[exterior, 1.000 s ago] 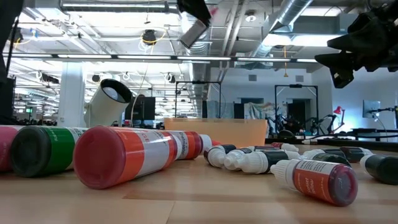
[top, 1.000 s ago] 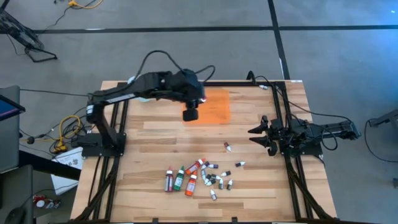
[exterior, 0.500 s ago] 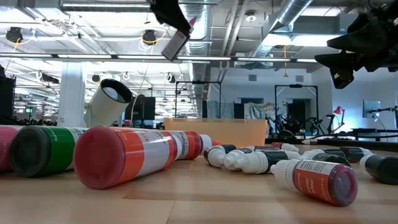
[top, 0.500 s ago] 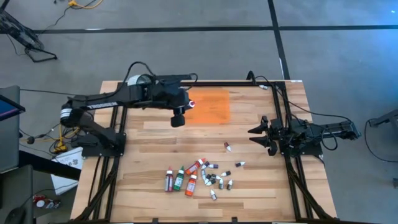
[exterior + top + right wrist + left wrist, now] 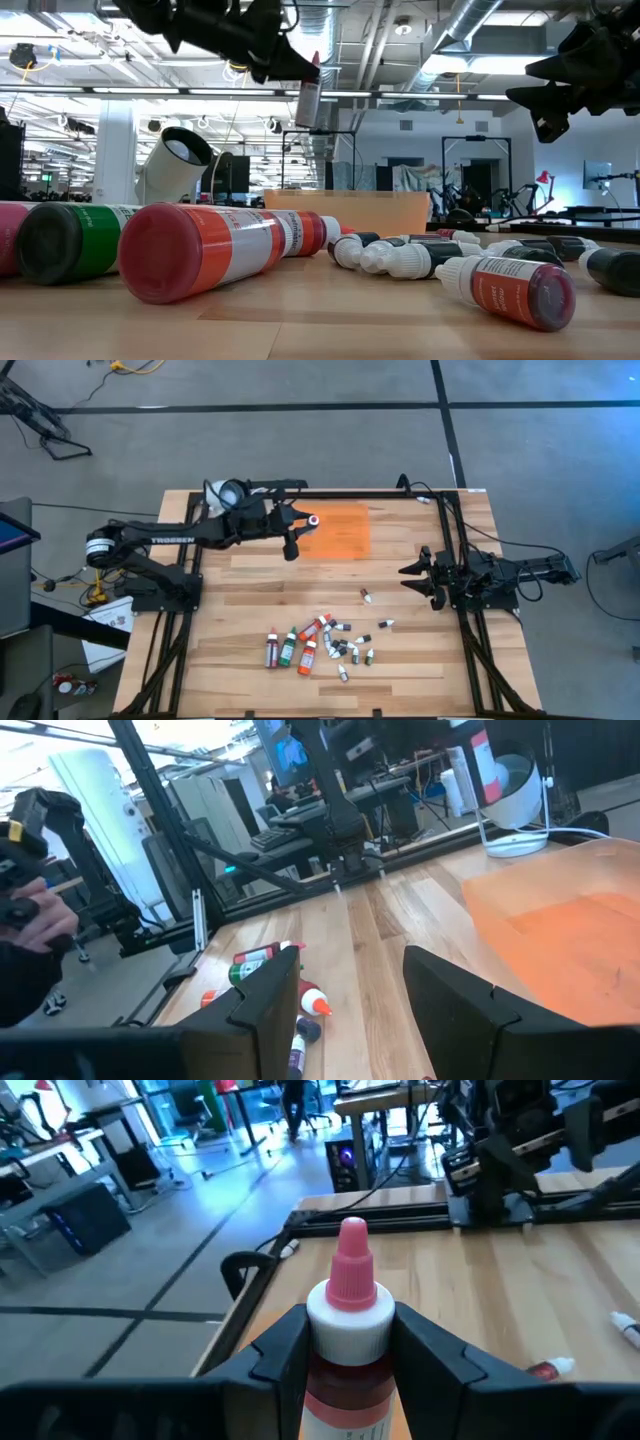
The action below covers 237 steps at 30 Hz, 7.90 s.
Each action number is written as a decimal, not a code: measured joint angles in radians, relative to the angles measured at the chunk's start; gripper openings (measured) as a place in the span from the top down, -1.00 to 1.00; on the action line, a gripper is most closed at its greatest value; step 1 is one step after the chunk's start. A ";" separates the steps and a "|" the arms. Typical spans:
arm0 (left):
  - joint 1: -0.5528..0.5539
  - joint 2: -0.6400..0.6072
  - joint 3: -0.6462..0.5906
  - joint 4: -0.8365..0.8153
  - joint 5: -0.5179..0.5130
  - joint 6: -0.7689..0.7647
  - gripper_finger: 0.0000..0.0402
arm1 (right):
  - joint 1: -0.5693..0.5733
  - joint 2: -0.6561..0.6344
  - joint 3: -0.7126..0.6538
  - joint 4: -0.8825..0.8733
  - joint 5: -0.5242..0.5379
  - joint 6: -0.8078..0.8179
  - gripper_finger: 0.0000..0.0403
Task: Pick & Place food coloring
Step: Put the large pink food coloring bottle into the orange bin, then adjust the orange bin
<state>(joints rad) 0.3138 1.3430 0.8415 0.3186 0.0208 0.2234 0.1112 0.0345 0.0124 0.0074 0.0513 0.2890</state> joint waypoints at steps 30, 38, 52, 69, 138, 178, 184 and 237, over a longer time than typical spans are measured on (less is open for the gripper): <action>0.048 0.000 -0.025 -0.042 -0.267 -0.019 0.43 | 0.000 0.000 0.000 0.000 0.002 0.000 0.14; 0.048 0.000 -0.025 -0.062 -0.271 0.018 0.43 | 0.000 0.000 0.000 0.000 0.002 0.000 0.14; 0.149 0.139 -0.023 0.110 -0.031 -0.024 0.43 | 0.000 0.000 -0.001 0.000 0.002 -0.001 0.14; 0.323 0.379 -0.029 0.362 0.271 -0.137 0.43 | 0.000 0.000 -0.001 -0.001 0.000 -0.001 0.14; 0.179 0.492 -0.028 0.452 -0.206 -0.308 0.43 | 0.000 0.000 -0.001 -0.001 0.001 0.001 0.14; 0.151 0.657 -0.020 0.560 -0.418 -0.360 0.43 | 0.000 0.000 -0.001 0.000 0.000 0.018 0.14; 0.102 0.674 -0.023 0.623 -0.487 -0.272 0.43 | 0.000 0.000 -0.001 0.000 0.000 0.017 0.14; 0.037 0.615 -0.027 0.612 -0.708 -0.206 0.08 | 0.000 0.000 -0.001 -0.001 -0.002 0.009 0.14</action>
<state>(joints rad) 0.3509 1.9576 0.8142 0.9310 -0.6876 0.0172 0.1112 0.0345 0.0113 0.0063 0.0498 0.2977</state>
